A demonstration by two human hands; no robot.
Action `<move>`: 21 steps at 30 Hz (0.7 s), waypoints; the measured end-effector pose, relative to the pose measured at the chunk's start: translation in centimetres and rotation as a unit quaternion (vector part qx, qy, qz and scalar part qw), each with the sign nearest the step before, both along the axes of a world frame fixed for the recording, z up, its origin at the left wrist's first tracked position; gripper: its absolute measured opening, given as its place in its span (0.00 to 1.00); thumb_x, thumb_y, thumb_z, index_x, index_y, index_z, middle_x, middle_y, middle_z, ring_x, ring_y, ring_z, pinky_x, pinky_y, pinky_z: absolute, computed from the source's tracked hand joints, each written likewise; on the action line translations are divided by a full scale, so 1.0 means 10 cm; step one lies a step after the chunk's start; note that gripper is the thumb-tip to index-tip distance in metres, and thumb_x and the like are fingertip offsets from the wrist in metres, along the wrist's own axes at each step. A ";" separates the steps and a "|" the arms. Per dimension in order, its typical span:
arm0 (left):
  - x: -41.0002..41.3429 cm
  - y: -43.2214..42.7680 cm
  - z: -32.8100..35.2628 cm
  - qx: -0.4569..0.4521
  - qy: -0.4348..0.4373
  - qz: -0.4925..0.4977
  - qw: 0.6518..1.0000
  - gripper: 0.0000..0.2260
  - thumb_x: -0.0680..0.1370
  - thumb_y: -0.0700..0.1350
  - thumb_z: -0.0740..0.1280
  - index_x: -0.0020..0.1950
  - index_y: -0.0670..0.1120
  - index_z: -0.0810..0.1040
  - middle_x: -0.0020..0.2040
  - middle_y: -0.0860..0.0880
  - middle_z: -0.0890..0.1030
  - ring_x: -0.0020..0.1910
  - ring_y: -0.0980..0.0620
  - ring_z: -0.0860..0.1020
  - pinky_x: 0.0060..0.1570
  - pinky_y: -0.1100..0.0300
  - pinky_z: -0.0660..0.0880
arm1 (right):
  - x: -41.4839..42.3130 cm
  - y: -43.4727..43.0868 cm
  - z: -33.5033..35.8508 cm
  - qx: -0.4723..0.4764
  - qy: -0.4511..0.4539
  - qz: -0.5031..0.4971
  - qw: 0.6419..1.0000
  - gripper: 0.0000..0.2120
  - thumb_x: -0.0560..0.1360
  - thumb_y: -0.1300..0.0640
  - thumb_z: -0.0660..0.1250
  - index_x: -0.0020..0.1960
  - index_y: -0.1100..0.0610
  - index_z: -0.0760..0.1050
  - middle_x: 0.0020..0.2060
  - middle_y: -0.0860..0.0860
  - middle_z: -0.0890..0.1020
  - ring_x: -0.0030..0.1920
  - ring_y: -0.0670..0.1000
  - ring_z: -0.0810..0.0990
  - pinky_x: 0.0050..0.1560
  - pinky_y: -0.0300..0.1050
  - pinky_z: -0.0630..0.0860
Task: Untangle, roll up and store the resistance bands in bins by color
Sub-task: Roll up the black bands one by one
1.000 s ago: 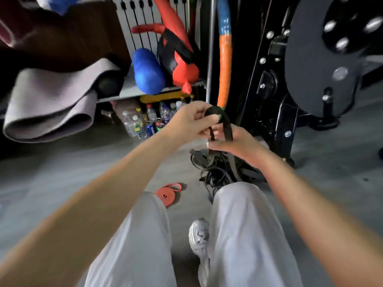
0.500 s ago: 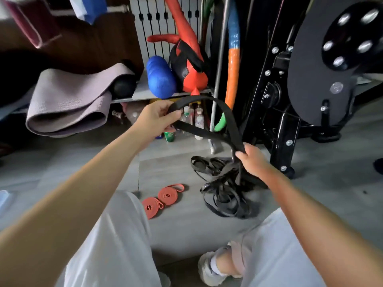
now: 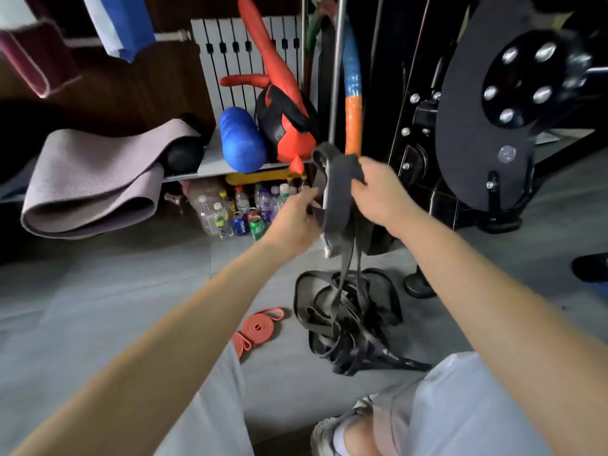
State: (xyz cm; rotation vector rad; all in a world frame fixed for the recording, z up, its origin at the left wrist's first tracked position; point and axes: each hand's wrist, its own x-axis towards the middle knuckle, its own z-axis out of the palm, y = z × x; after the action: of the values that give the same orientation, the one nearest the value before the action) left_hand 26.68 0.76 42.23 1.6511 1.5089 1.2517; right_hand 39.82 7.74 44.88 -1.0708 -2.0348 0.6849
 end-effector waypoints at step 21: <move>-0.01 0.16 -2.11 -0.310 -0.188 0.167 0.917 0.06 0.80 0.38 0.61 0.43 0.42 0.74 0.33 0.46 0.78 0.25 0.56 0.73 0.26 0.68 0.71 | 0.32 0.77 -1.61 -0.394 -0.107 0.025 0.912 0.09 0.75 0.50 0.67 0.50 0.55 0.78 0.44 0.51 0.84 0.46 0.48 0.82 0.52 0.44 0.79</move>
State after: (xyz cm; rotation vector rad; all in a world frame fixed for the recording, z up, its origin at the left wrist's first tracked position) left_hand 26.60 2.38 21.16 0.7200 1.7363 1.0183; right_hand 43.07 15.48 28.75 -1.5923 -1.9966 1.5558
